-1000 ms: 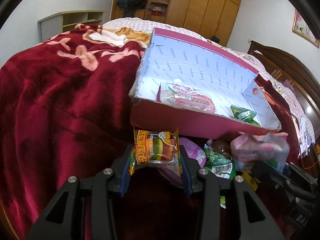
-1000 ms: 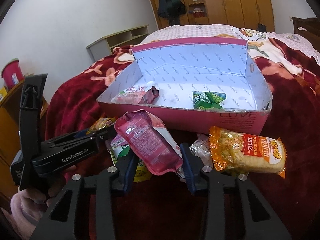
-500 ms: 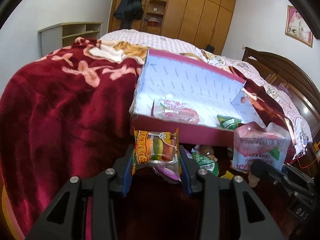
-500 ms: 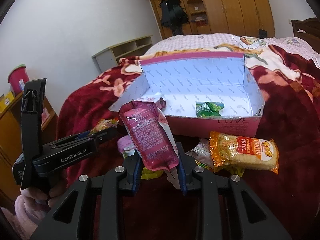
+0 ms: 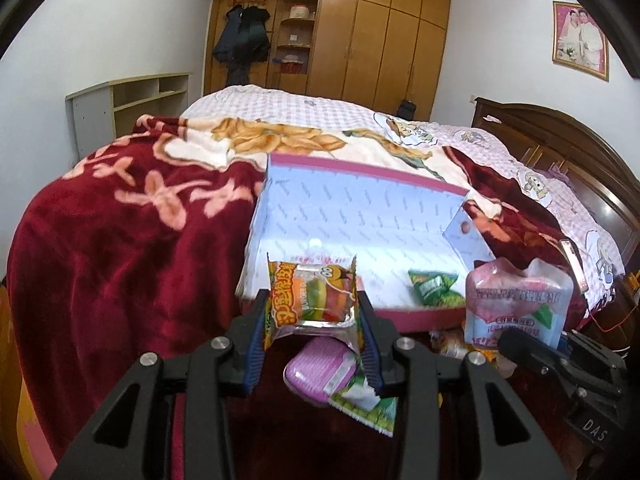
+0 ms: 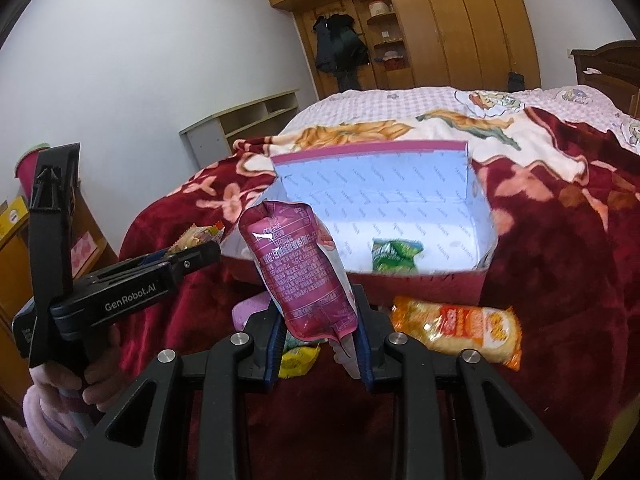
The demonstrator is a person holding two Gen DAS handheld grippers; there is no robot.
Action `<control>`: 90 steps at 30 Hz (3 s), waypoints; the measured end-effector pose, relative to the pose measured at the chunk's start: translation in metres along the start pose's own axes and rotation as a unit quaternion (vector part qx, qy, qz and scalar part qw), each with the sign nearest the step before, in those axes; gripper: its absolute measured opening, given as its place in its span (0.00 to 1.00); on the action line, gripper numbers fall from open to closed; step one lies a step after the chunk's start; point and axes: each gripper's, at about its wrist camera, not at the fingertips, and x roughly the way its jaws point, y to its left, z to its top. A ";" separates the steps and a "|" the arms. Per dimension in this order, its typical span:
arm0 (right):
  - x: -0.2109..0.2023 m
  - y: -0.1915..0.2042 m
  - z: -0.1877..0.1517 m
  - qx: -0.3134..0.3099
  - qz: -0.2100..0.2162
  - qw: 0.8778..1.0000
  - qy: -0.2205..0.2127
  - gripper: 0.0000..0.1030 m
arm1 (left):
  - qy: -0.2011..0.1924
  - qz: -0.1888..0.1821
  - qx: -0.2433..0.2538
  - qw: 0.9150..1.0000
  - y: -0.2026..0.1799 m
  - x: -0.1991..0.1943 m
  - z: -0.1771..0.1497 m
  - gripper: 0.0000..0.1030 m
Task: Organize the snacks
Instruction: 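Release the candy packet from the left tool while the right tool drops the pink bag in the box, then withdraw from the box and grasp the yellow cracker pack with the right tool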
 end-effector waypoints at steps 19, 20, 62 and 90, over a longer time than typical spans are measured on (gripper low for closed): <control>0.037 -0.027 0.046 0.006 -0.019 1.000 0.005 0.30 | 0.010 -0.019 0.031 0.999 -0.039 0.066 0.044 0.41; 0.041 -0.029 0.048 0.009 -0.020 1.000 0.006 0.30 | 0.011 -0.019 0.031 0.999 -0.039 0.071 0.045 0.41; 0.107 -0.076 0.060 0.049 -0.058 0.997 0.016 0.53 | 0.068 0.000 0.062 0.996 -0.061 0.153 0.051 0.53; 0.054 -0.055 0.045 0.049 -0.052 0.997 -0.021 0.68 | 0.061 0.002 0.033 0.998 -0.038 0.087 0.035 0.55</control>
